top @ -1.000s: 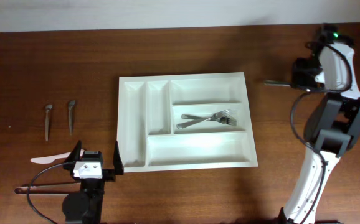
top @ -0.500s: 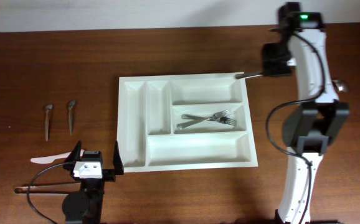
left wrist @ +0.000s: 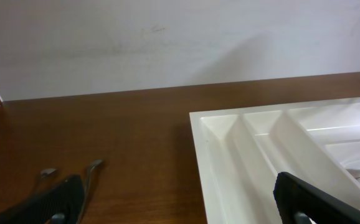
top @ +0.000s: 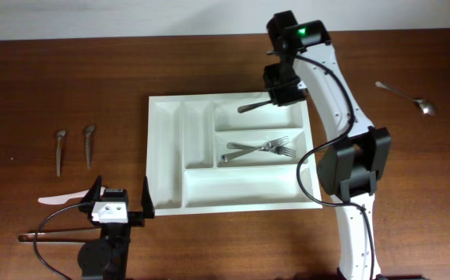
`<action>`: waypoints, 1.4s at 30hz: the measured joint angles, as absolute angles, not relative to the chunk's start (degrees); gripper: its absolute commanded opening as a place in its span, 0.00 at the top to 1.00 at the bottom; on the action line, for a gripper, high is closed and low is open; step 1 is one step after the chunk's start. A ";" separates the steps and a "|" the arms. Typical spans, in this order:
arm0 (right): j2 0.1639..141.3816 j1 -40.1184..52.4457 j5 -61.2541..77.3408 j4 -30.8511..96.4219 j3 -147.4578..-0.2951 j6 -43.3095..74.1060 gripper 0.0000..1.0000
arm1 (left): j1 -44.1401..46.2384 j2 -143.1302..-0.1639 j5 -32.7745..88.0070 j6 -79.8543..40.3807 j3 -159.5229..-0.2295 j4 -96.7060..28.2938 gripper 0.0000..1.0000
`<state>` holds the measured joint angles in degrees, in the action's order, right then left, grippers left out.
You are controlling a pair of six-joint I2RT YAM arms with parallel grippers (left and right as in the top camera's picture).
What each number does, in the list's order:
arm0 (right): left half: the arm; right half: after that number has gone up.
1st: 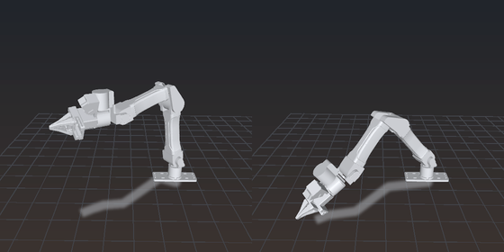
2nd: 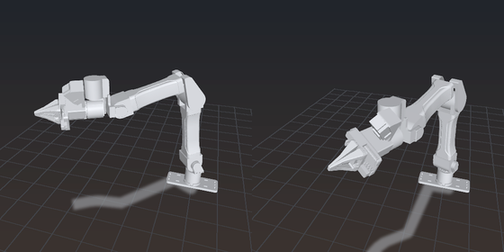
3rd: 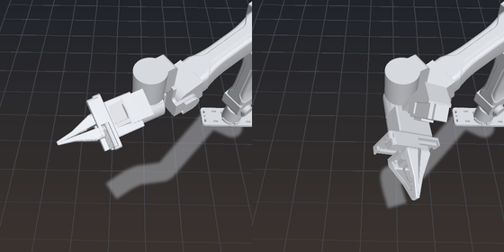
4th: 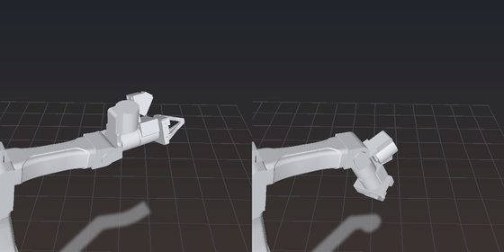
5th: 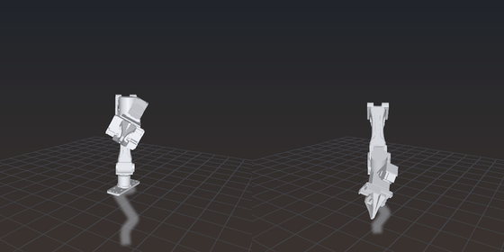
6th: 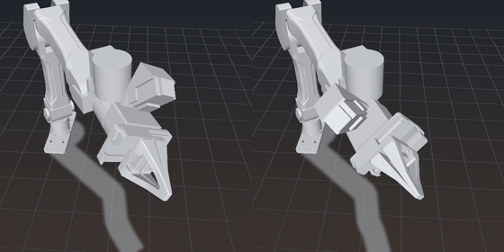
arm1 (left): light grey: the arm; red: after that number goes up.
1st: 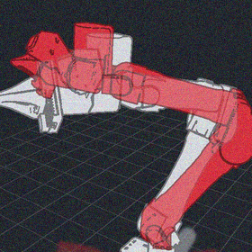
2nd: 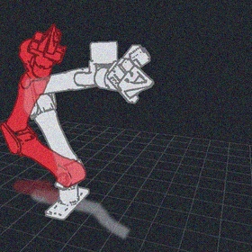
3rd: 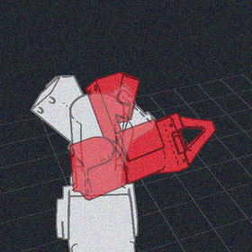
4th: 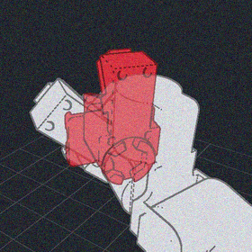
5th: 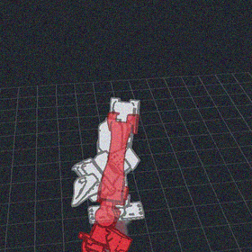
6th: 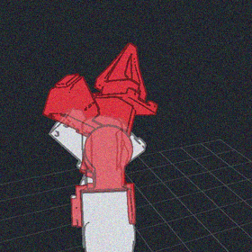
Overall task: Pack container
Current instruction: 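Carry the spoon into the upper right compartment and release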
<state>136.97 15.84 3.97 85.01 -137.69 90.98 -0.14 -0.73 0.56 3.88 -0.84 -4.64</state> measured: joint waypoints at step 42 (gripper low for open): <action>136.94 -3.70 2.46 69.71 -137.60 83.40 0.01 | -0.14 -0.73 0.56 3.88 -0.84 -4.64 0.01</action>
